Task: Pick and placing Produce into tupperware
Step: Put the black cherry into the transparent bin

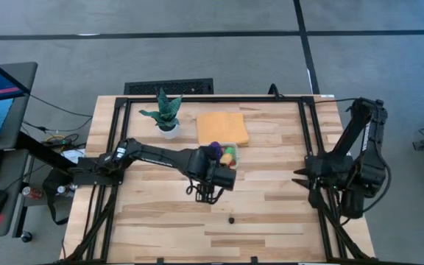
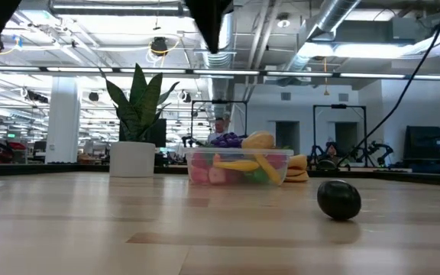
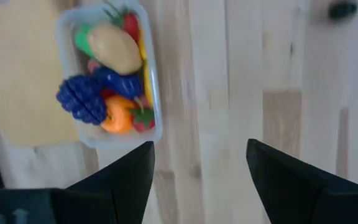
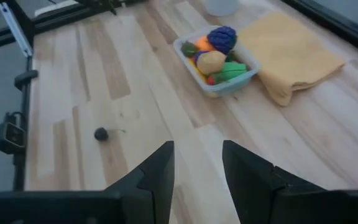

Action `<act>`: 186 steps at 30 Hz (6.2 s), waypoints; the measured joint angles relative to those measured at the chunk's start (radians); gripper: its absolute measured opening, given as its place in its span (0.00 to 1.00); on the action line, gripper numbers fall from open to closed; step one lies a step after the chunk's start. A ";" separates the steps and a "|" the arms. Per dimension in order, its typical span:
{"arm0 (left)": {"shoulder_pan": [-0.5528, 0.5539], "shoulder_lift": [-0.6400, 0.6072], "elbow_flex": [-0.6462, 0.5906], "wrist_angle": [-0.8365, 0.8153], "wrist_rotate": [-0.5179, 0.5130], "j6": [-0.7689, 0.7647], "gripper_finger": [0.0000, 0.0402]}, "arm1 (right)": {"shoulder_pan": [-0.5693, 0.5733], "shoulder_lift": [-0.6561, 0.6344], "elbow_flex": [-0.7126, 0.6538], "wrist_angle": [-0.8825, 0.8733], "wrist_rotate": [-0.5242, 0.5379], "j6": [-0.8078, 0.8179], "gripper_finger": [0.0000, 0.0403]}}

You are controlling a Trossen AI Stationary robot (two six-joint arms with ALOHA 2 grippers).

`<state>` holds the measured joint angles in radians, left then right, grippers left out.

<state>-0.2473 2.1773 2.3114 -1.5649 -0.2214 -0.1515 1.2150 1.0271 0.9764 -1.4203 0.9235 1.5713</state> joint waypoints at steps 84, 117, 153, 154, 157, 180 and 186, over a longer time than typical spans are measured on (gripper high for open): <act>-0.481 -1.545 -1.662 1.013 -0.629 -0.293 0.61 | -0.619 0.715 0.000 1.343 -0.666 -0.713 0.32; -0.526 -1.604 -1.662 0.872 -0.650 -0.343 0.61 | -0.561 0.890 0.066 1.333 -0.578 -0.513 0.32; -0.526 -1.601 -1.662 0.855 -0.657 -0.396 0.61 | -0.592 0.892 0.066 1.384 -0.587 -0.741 0.32; -0.526 -1.601 -1.662 0.855 -0.657 -0.399 0.61 | -0.595 0.892 0.066 1.383 -0.597 -0.758 0.32; -0.526 -1.601 -1.662 0.854 -0.657 -0.408 0.61 | -0.599 0.892 0.066 1.381 -0.625 -0.813 0.32; -0.525 -1.601 -1.662 0.843 -0.657 -0.434 0.61 | -0.610 0.892 0.067 1.354 -0.639 -0.866 0.32; -0.526 -1.601 -1.662 0.843 -0.657 -0.434 0.61 | -0.614 0.892 0.067 1.354 -0.639 -0.870 0.32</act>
<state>-0.7731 0.5758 0.6495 -0.7222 -0.8783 -0.5854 0.6014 1.9186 1.0431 -0.0662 0.2845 0.7010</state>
